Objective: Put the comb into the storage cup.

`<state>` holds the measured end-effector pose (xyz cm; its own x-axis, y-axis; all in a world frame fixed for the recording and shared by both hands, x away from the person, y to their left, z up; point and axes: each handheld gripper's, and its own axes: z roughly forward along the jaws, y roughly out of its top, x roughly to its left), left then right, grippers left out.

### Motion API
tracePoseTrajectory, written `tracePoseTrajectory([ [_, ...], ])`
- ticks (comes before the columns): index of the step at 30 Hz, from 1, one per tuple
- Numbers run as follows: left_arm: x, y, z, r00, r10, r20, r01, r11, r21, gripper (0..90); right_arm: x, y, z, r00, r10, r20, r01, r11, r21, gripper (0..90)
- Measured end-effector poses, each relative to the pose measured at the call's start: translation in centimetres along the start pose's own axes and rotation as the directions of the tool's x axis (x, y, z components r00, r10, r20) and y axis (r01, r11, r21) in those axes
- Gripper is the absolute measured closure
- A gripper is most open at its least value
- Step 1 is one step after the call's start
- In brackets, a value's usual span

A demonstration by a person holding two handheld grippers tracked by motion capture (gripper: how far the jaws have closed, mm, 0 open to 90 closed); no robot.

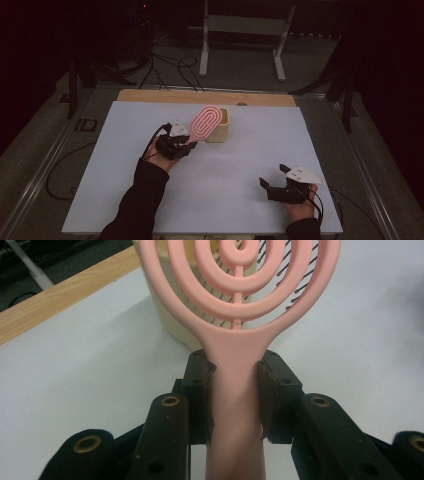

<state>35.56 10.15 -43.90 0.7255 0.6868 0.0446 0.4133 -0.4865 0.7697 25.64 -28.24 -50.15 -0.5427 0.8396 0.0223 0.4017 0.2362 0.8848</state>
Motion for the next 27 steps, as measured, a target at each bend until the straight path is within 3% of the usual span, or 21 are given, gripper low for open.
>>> tracePoseTrajectory([
  [11, 0.3, -1.9, -0.4, 0.9995, -0.030, -0.006, 0.030, 0.9990, -0.033, 70.2, 0.2, 0.0, 0.2, 1.0000, -0.005, -0.006, 0.005, 1.000, 0.006, 8.6],
  [27, 0.6, -3.2, -1.4, 0.9997, -0.022, -0.008, 0.021, 0.9979, -0.061, 70.2, 0.3, 0.0, 0.4, 0.9999, -0.005, -0.013, 0.005, 1.000, 0.012, 8.6],
])
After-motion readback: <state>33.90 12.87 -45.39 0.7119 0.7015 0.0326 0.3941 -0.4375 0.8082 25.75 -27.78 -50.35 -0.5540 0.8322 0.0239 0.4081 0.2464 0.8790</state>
